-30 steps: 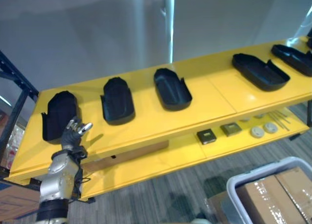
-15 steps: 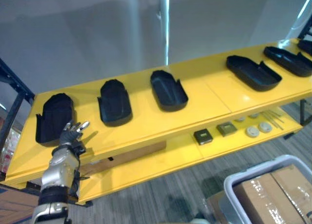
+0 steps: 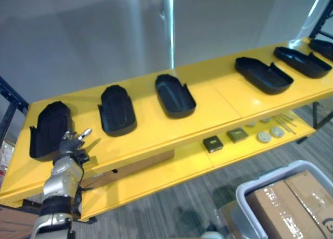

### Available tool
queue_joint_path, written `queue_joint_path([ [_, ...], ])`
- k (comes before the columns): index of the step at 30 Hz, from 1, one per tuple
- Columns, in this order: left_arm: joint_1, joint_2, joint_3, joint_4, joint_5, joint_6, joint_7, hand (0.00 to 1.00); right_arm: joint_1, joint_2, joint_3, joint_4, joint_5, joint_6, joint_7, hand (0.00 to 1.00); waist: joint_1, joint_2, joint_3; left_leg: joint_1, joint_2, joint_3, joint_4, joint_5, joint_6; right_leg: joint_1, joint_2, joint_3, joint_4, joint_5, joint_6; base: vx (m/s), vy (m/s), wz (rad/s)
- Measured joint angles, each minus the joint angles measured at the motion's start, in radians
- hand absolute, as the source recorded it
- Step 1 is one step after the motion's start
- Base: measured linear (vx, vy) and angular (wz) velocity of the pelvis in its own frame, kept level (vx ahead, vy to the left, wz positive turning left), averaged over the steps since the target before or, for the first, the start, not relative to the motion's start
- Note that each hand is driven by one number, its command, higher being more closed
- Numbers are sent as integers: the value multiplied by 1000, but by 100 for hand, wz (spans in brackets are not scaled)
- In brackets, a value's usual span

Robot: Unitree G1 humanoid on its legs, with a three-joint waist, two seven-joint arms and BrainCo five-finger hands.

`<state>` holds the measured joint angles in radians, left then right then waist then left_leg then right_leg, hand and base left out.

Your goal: Walk over and take plastic housings, then place them on the shelf

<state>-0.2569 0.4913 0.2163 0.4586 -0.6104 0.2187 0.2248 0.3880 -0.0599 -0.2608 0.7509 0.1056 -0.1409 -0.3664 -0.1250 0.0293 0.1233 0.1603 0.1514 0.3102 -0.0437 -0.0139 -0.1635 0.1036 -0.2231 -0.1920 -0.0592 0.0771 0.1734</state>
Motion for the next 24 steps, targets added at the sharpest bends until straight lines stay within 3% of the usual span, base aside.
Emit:
queue_joint_path([
  [24,-15,0,6,33,0,-9,49,0,0,-1,7,-7,1,2,-1,0,-1,-2,13,1,0,0,0,0,0,0,0,0,1,0,0,0,0,0],
])
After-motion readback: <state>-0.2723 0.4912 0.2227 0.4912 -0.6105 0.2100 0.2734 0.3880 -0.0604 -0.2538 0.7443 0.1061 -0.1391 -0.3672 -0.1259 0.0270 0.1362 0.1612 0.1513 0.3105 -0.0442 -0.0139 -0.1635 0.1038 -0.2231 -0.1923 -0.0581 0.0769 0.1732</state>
